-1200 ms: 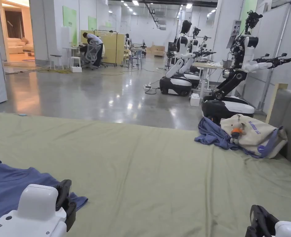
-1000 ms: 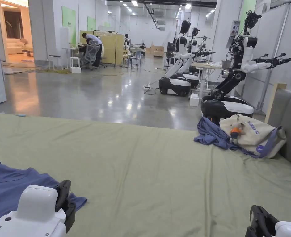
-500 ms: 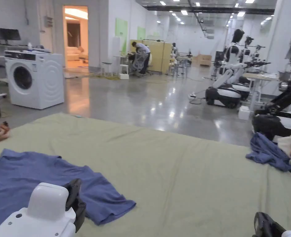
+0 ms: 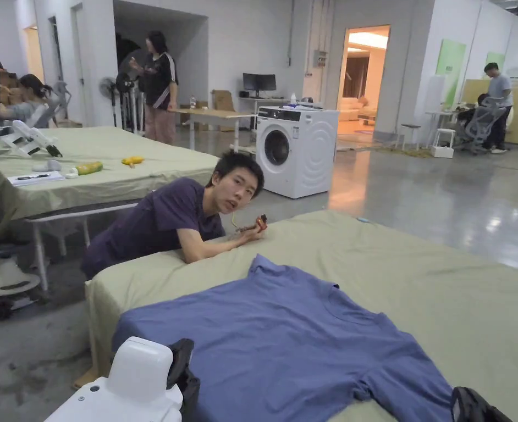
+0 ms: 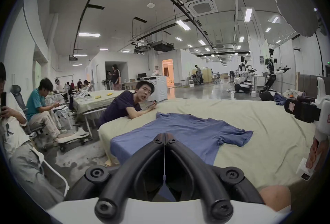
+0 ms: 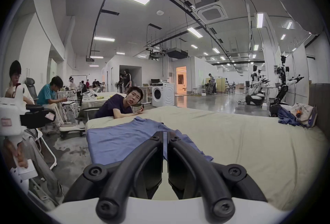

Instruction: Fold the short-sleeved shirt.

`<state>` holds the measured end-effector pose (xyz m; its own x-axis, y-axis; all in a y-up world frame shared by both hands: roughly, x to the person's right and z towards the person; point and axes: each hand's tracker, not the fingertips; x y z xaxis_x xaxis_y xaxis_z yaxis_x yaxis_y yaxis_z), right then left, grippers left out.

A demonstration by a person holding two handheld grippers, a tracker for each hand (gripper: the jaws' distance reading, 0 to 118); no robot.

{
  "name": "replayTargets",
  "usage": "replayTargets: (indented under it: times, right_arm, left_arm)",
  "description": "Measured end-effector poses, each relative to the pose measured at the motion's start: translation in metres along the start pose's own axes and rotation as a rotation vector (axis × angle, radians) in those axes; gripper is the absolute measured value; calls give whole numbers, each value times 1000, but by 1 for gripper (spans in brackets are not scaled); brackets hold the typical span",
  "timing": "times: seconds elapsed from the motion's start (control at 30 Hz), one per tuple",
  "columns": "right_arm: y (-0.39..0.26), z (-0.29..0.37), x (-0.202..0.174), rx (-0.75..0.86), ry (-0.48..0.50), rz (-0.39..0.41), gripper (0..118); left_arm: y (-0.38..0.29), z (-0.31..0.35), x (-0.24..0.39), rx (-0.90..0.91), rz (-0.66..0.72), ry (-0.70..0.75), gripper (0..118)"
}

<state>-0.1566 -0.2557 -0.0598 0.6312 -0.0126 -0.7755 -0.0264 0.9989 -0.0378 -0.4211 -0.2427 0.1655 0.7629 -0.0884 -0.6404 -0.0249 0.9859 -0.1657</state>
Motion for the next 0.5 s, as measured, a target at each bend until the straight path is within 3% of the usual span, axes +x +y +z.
replayTargets:
  times: [0.1, 0.13, 0.17, 0.2, 0.37, 0.5]
  right_arm:
    - [-8, 3, 16, -35, -47, 22, 5]
    - [-11, 7, 21, -42, -60, 23, 5]
    - [-13, 8, 28, -50, -79, 24, 5]
    - [-14, 9, 35, -59, -94, 21, 5]
    - [-21, 5, 60, -96, -149, 29, 5]
    - [-32, -8, 73, -145, -176, 42, 5]
  left_arm:
    - [4, -65, 7, -84, -6, -144, 44]
    - [6, -93, 7, -159, 30, -224, 95]
    - [7, -125, 6, -181, 92, -296, 107]
    - [7, -160, 8, -226, 154, -320, 107]
    - [5, -328, 33, -445, 210, -276, 107]
    - [-18, -449, 43, -633, 140, -155, 107]
